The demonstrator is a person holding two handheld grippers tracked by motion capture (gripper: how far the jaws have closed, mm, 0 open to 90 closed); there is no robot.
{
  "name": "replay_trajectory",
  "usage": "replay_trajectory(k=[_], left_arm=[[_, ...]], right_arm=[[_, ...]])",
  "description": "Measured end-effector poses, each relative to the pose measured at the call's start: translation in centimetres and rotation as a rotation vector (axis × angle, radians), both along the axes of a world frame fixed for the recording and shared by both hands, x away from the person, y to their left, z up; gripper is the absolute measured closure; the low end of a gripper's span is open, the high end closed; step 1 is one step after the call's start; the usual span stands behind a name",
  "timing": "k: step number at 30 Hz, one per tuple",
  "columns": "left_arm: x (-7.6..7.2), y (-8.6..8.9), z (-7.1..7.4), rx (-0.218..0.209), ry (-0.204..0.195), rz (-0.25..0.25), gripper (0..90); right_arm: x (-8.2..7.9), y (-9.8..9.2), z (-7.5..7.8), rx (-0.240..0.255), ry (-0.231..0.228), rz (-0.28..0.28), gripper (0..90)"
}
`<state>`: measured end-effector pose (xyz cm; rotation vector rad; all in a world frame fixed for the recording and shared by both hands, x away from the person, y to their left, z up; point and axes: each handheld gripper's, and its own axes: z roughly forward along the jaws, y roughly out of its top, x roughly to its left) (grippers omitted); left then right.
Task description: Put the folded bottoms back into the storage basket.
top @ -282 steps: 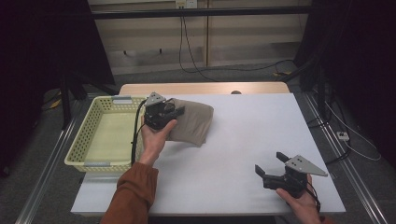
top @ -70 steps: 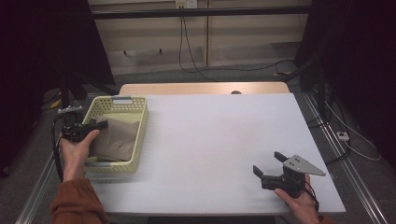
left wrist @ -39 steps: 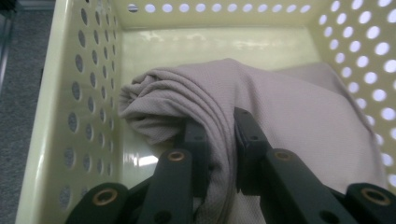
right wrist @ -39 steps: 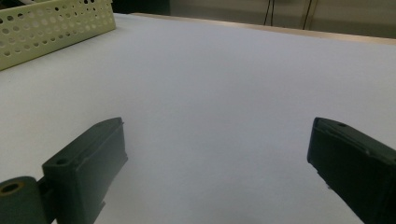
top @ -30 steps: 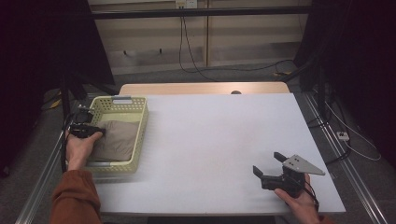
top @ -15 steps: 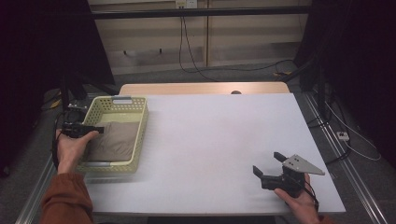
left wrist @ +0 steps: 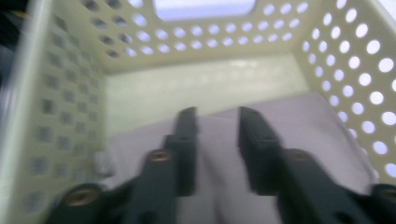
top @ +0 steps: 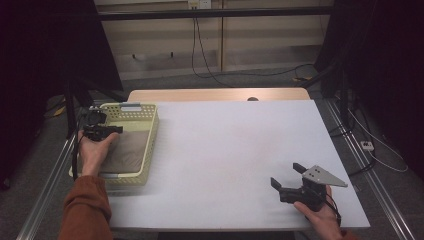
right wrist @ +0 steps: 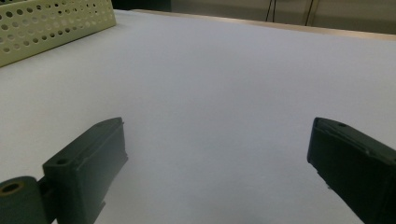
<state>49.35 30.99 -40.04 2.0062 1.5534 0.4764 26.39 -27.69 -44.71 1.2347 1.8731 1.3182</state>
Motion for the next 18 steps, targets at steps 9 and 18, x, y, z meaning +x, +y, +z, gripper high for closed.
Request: replay_trajectory(k=[9,18], left_arm=[[-0.4,0.5,-1.6,0.075,0.167,-0.045,87.9],[0.2,-0.2,-2.1,0.107,0.194,-0.007,89.4]], right_arm=[[0.0,0.0,0.0,0.001,0.000,-0.004,4.2],[0.1,0.1,0.0,0.001,0.002,-0.004,4.2]])
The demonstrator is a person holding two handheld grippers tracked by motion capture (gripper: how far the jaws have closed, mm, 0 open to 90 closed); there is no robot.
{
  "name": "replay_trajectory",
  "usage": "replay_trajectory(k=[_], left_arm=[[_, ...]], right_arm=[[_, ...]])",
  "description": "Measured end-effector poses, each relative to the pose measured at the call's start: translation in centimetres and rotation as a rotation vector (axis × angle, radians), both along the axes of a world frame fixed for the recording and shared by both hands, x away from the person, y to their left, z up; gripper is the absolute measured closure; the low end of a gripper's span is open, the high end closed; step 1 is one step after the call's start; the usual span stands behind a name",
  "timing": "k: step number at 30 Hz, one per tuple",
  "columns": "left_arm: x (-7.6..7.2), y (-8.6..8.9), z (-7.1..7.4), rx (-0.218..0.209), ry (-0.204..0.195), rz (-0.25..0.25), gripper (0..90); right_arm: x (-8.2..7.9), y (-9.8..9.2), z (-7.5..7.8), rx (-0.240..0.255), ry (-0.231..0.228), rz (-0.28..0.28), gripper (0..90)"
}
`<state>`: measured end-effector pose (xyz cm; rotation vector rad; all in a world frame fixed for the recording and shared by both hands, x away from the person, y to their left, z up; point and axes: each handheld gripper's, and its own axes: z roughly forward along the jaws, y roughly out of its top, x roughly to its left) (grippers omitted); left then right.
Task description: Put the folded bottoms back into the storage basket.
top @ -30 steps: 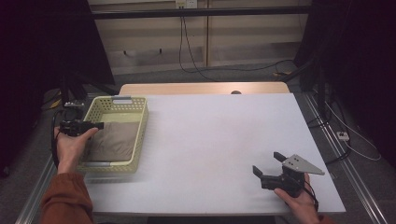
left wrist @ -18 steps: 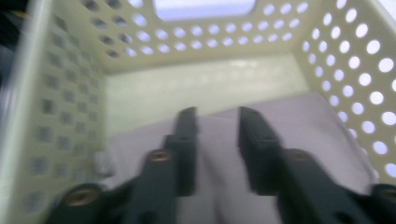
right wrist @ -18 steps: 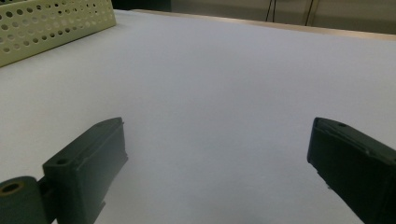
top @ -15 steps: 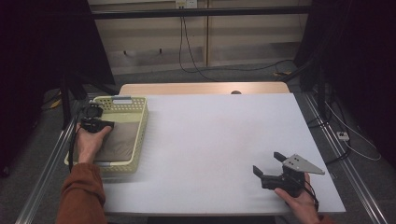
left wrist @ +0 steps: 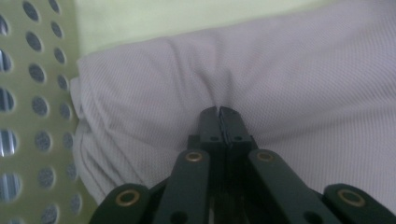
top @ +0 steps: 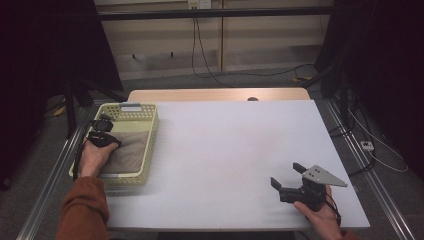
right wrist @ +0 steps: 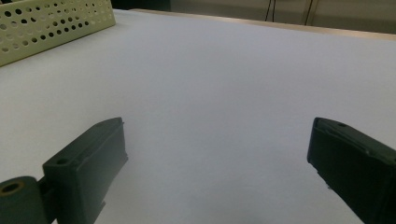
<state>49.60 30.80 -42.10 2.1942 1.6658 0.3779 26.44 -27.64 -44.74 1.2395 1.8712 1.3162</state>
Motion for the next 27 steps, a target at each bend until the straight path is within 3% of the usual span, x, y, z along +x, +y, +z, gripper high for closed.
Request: replay_trajectory(k=[5,8,12,21,24,27], left_arm=[[0.9,-0.5,-0.5,0.009,-0.065,0.052,89.6],[1.0,-0.7,-0.9,-0.018,-0.104,0.084,89.6],[0.9,-0.6,-0.7,-0.010,-0.077,0.050,89.3],[0.3,-0.7,0.0,-0.062,0.021,-0.011,84.6],[0.0,-0.8,0.2,-0.064,0.011,-0.033,82.7],[-0.3,-0.8,0.6,-0.089,-0.032,-0.050,72.0]], right_arm=[[0.0,0.1,0.0,-0.001,-0.001,0.004,4.2],[0.0,0.0,0.0,0.003,0.001,0.004,4.2],[0.0,-0.1,0.0,0.002,0.000,0.005,4.2],[0.1,0.0,0.0,0.003,0.006,0.002,4.2],[0.1,0.0,0.0,0.003,0.004,0.002,4.2],[0.1,0.0,0.0,0.002,0.004,0.000,4.2]])
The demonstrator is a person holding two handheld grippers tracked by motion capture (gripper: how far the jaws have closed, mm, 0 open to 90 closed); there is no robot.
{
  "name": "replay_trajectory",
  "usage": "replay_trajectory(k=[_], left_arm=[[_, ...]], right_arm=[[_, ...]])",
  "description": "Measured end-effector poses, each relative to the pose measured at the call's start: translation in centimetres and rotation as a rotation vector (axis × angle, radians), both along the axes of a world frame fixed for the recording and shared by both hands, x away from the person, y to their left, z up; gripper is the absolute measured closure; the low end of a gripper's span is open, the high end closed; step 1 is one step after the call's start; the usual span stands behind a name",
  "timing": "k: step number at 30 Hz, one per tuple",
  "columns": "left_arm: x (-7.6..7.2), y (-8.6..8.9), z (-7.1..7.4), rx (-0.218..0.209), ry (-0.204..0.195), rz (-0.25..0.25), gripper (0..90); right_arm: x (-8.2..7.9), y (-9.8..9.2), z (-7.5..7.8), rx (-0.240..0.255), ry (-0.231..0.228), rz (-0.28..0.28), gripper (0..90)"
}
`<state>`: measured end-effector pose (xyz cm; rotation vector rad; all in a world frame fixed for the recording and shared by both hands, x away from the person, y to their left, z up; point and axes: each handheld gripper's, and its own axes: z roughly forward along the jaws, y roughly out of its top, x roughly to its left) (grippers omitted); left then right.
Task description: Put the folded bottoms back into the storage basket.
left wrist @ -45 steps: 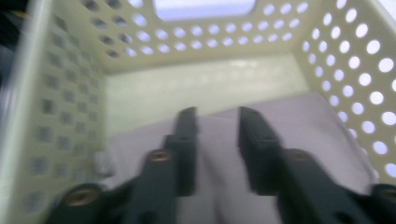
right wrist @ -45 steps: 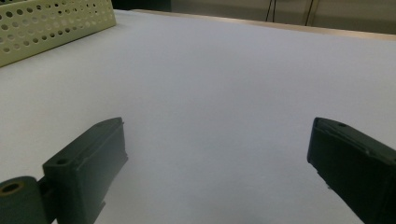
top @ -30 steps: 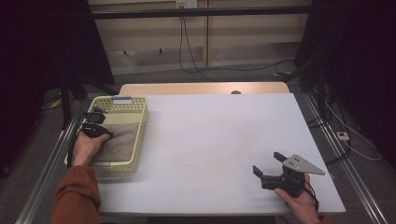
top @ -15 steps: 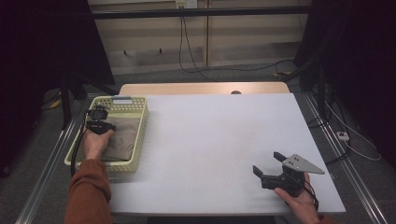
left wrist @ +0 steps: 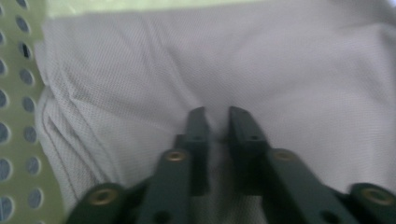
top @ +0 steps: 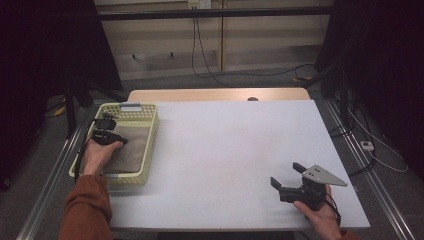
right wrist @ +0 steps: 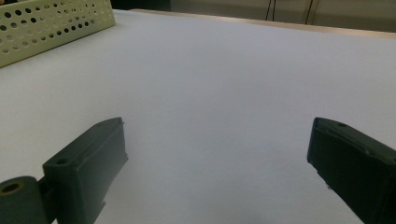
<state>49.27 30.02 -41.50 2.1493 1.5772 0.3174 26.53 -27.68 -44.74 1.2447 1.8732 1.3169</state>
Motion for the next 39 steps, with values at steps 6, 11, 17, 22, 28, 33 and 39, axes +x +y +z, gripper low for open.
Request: replay_trajectory(k=[6,11,17,22,28,33,39], left_arm=[[-0.9,0.0,1.0,-0.036,-0.170,-0.036,62.8],[-1.3,0.9,1.2,-0.052,-0.233,-0.002,59.3],[-1.7,1.4,1.6,-0.082,-0.274,0.004,49.1],[-1.9,1.5,1.9,-0.090,-0.297,0.010,34.7],[-2.0,1.5,2.4,-0.097,-0.331,0.031,24.7],[-2.3,1.6,2.9,-0.113,-0.383,0.036,18.1],[-2.8,2.0,3.4,-0.130,-0.414,0.018,7.3]], right_arm=[[0.0,0.0,0.0,0.003,0.000,-0.002,4.3],[0.0,0.0,0.0,0.005,-0.003,-0.003,4.3],[0.0,0.0,0.0,0.007,-0.004,-0.005,4.2],[-0.1,-0.2,0.0,0.011,-0.007,-0.003,4.2],[-0.2,-0.3,0.1,0.016,-0.009,-0.006,4.2],[-0.1,-0.2,0.1,0.015,-0.009,-0.003,4.3],[0.0,-0.2,0.1,0.016,-0.009,-0.008,4.3]])
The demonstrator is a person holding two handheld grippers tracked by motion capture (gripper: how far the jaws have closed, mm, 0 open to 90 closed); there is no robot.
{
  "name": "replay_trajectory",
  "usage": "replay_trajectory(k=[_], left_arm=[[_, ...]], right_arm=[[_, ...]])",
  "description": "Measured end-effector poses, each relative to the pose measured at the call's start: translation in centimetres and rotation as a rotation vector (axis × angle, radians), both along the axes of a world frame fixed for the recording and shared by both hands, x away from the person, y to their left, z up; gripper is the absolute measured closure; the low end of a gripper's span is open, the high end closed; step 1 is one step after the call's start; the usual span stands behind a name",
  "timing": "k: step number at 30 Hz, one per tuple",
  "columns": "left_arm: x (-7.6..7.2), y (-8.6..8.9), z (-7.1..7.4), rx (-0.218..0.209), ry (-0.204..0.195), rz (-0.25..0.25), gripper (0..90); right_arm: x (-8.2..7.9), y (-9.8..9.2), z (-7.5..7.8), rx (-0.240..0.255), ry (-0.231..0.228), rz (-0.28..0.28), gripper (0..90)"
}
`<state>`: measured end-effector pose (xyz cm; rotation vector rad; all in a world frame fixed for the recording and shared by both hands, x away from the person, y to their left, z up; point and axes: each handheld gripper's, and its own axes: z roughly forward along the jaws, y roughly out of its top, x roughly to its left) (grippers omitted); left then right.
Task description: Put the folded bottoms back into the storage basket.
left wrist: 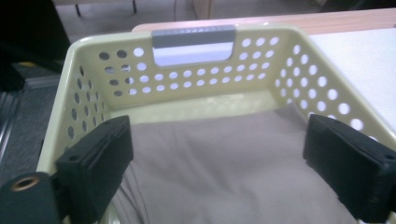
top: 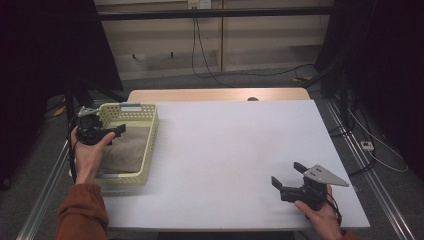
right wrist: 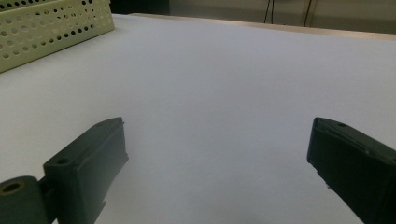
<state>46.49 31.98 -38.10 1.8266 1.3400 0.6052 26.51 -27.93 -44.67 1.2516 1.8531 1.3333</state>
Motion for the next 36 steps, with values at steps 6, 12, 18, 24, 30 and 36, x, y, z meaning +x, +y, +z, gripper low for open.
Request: replay_trajectory(k=[6,12,18,24,30,36], left_arm=[[-0.6,0.4,0.5,-0.021,-0.024,-0.039,5.1],[-1.4,0.3,1.1,-0.013,-0.048,-0.053,5.2],[-2.1,0.9,1.4,-0.005,-0.061,-0.042,5.1],[-3.0,1.4,1.7,-0.009,-0.070,-0.034,5.1],[-3.8,1.8,2.2,-0.007,-0.076,-0.033,5.6],[-4.7,2.1,2.6,-0.007,-0.086,-0.035,5.7]], right_arm=[[0.0,-0.1,0.0,-0.002,0.002,-0.010,4.3],[-0.1,0.0,0.0,-0.008,0.005,-0.014,4.4],[-0.1,0.0,0.0,-0.007,0.003,-0.015,4.5],[-0.2,0.0,0.0,-0.009,0.004,-0.018,4.5],[-0.3,0.1,0.1,-0.016,-0.002,-0.022,4.5],[-0.3,0.0,0.2,-0.016,-0.006,-0.025,4.5]])
